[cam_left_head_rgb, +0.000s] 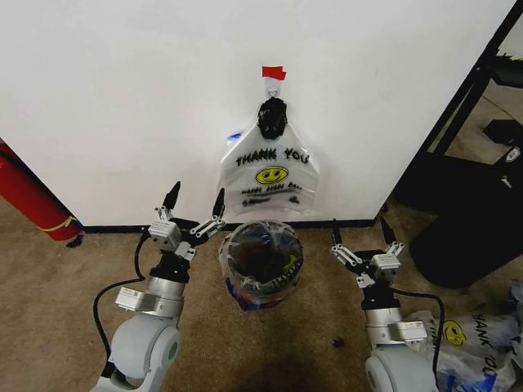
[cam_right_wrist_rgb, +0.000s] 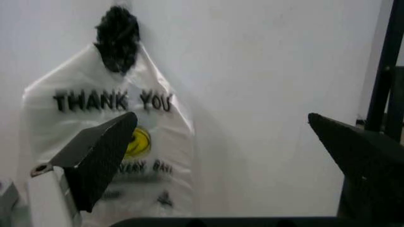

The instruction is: Pick up the garbage bag from the wall and place it over the trash bin.

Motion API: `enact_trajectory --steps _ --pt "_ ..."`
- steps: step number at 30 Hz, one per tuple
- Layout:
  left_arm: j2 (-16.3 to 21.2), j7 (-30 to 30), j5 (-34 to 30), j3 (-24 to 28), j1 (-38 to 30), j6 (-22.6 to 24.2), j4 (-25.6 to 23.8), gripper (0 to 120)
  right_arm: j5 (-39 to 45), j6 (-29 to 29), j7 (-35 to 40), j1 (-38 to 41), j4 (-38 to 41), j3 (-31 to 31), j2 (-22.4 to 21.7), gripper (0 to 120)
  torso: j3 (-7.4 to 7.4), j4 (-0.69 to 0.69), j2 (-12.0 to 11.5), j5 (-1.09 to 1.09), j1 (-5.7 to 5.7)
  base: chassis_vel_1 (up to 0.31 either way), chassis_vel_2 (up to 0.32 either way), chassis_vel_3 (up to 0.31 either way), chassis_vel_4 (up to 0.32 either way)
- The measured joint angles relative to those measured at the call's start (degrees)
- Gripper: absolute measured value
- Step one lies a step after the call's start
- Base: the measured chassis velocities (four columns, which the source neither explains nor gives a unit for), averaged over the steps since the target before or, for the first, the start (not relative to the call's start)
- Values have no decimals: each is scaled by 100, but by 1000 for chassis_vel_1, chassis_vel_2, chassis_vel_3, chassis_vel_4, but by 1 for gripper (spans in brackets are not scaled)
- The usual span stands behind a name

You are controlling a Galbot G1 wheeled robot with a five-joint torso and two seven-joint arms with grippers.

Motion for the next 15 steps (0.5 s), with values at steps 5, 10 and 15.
enact_trajectory --steps 5,10,15 --pt "-7 159 76 -146 52 -110 161 100 -13 -378 218 56 -144 -125 -15 100 0 0 0 0 0 0 0 0 0" --pt "-55 179 144 -118 103 -207 253 100 7 -623 140 201 -370 -204 -56 100 0 0 0 0 0 0 0 0 0" --pt "-55 186 180 -80 108 -227 293 100 51 -1035 -129 347 -393 -239 -106 100 0 0 0 0 0 0 0 0 0"
